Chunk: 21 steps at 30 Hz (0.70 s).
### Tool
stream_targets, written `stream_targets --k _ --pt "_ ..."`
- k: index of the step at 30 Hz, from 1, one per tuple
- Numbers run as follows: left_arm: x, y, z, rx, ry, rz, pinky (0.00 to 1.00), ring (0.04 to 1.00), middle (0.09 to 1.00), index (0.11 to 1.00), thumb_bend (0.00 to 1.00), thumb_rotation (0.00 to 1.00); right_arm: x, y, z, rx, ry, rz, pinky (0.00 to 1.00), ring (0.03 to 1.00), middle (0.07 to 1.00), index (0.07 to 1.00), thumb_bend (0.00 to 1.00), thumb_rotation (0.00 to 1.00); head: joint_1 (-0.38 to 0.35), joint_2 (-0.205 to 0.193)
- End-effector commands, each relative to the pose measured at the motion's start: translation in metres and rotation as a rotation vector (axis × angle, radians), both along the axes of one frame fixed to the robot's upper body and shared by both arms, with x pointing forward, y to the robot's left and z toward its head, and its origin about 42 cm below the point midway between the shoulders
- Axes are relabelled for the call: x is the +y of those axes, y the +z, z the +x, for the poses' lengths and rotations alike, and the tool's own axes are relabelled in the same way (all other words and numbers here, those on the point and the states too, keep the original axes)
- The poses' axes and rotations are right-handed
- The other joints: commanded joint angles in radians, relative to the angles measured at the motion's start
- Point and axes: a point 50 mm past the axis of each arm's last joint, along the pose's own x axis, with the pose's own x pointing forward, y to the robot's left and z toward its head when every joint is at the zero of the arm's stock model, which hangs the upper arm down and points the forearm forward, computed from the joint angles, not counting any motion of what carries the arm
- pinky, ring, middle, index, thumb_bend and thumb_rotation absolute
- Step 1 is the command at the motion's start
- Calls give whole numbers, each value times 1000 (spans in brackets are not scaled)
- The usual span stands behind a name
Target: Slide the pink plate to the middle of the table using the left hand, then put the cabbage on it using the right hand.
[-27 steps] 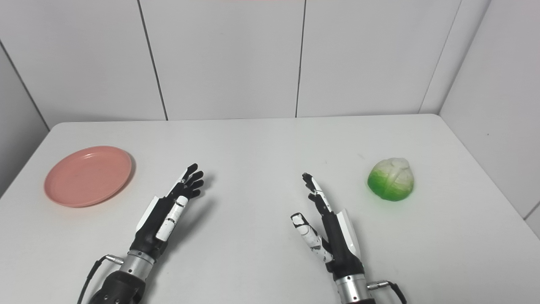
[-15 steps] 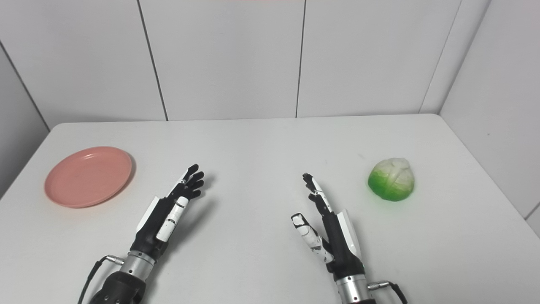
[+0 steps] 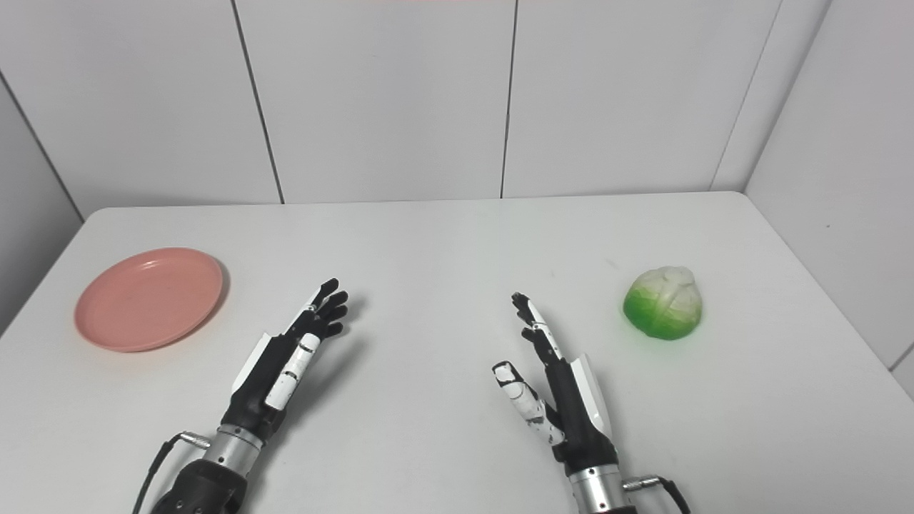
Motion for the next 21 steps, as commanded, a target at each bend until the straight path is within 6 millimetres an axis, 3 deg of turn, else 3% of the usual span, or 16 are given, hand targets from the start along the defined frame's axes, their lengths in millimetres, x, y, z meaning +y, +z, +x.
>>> stream_targets --k 1,4,11,21 --pt "3 -43 -31 154 29 14 907 930 948 939 523 1000 -7 -17 -2 73 -15 -10 884 926 935 931 357 1000 13 0" --pt "-5 -43 -30 157 30 17 907 931 950 940 533 1000 -13 -17 -2 71 -18 -8 889 927 933 929 363 1000 74 -8" --pt "-21 -45 -26 160 33 29 906 937 954 948 521 1000 -26 -22 2 77 -9 7 893 929 932 932 399 1000 141 -41" --pt "-34 -50 -24 152 36 36 905 938 952 952 517 1000 -35 -26 4 56 -3 11 887 924 931 929 373 1000 203 -68"
